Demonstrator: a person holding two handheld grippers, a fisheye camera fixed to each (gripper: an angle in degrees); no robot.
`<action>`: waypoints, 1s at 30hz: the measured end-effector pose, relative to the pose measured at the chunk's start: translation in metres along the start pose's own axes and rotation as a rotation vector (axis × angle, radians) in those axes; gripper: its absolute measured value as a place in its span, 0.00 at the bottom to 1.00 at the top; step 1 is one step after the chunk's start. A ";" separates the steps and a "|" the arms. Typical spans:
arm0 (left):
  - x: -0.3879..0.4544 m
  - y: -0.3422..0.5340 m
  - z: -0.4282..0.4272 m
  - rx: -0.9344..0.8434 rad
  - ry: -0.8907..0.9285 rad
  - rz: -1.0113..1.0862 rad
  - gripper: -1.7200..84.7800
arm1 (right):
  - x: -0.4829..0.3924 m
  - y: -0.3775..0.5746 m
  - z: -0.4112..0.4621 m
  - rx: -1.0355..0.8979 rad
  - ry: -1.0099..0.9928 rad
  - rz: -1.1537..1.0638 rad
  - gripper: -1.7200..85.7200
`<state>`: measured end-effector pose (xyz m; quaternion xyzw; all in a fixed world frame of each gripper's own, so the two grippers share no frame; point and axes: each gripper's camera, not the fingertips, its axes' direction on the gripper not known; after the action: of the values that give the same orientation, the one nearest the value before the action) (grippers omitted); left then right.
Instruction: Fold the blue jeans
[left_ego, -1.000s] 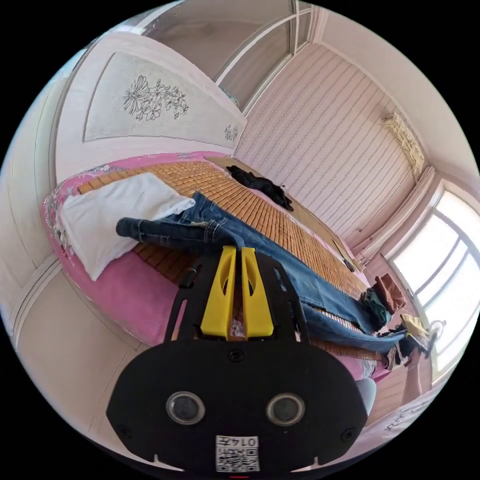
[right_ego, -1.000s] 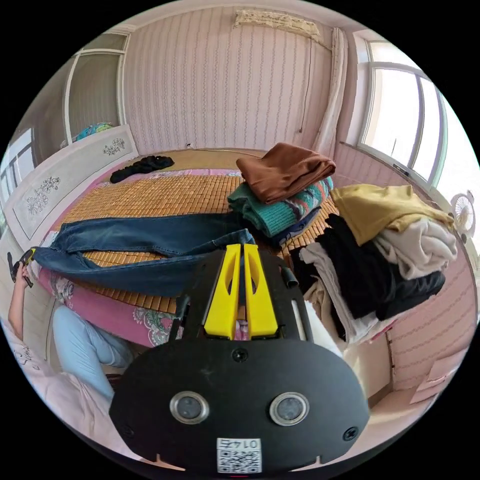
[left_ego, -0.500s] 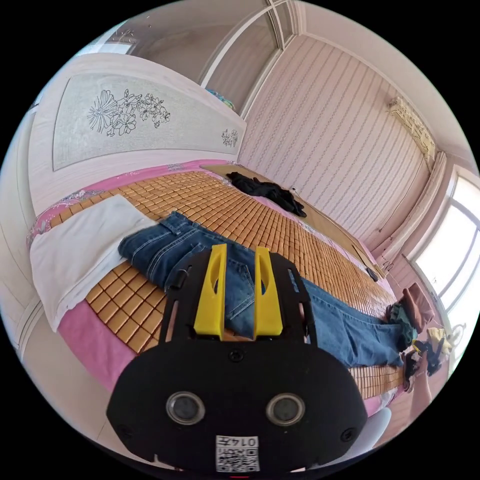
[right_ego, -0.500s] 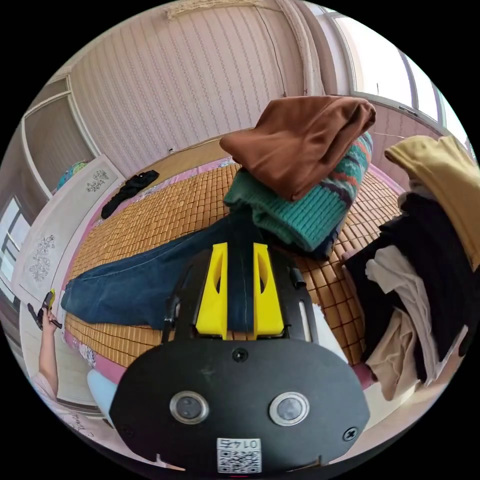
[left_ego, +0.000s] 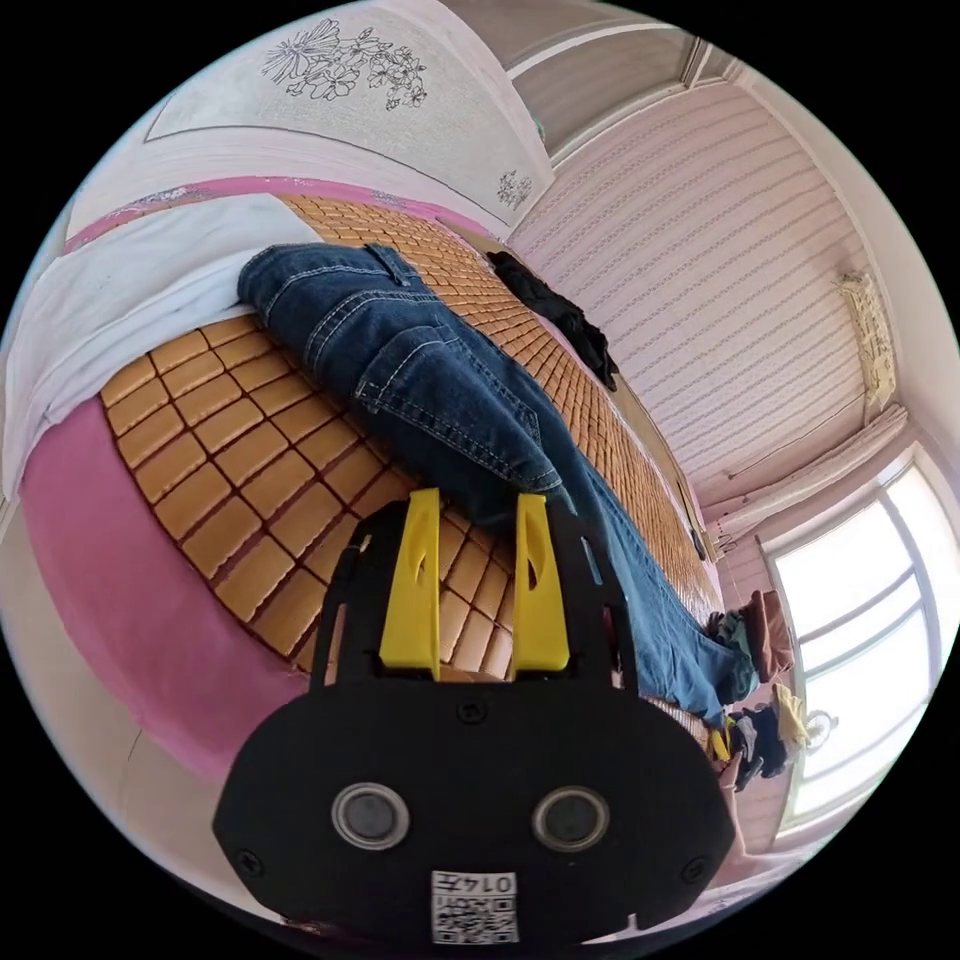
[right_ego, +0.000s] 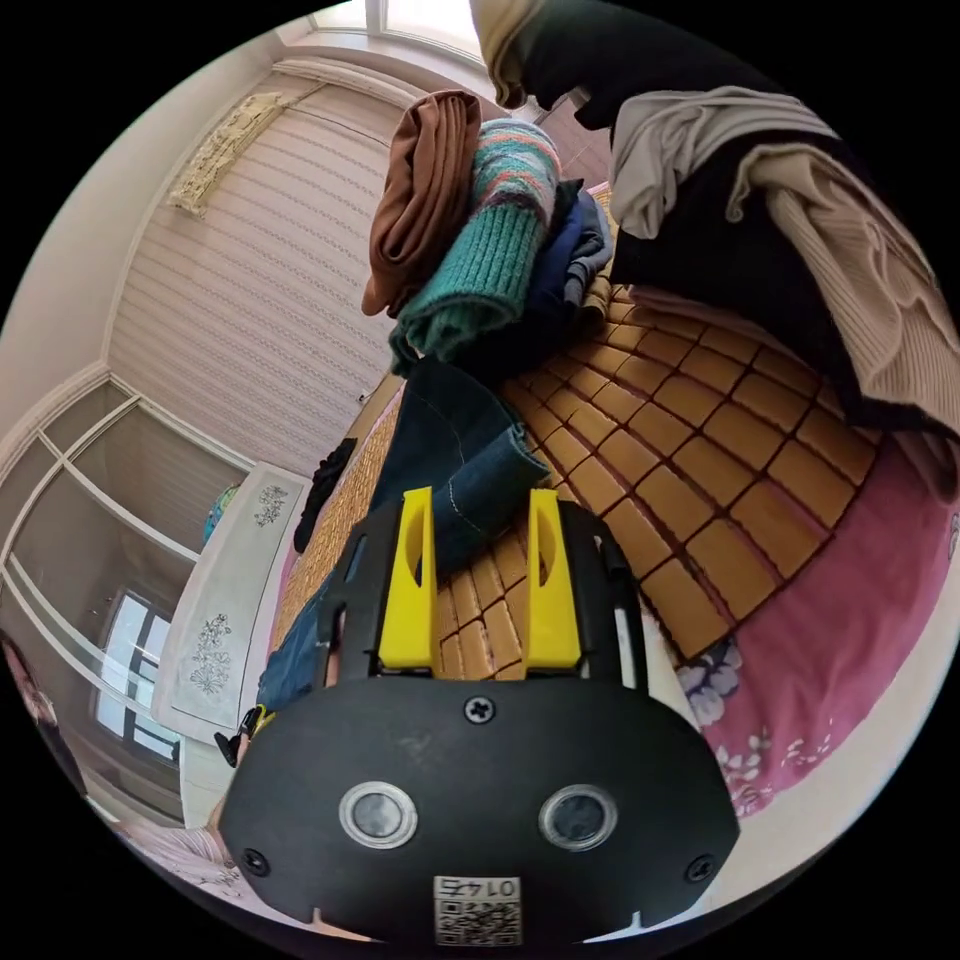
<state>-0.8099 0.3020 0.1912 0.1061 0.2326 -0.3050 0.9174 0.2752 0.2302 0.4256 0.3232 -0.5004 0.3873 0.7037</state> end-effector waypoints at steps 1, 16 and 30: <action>0.000 -0.002 0.003 0.005 0.013 -0.011 0.14 | -0.001 -0.005 0.007 -0.025 0.022 -0.004 0.14; 0.022 0.034 -0.054 -0.005 -0.025 0.055 0.01 | -0.024 -0.026 -0.071 -0.160 -0.123 -0.195 0.04; 0.056 0.182 -0.199 0.015 -0.233 0.307 0.05 | -0.003 0.038 -0.163 -0.171 0.232 -0.155 0.07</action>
<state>-0.7315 0.4847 0.0003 0.1111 0.1035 -0.1736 0.9730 0.3153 0.3857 0.3779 0.2525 -0.4204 0.3226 0.8096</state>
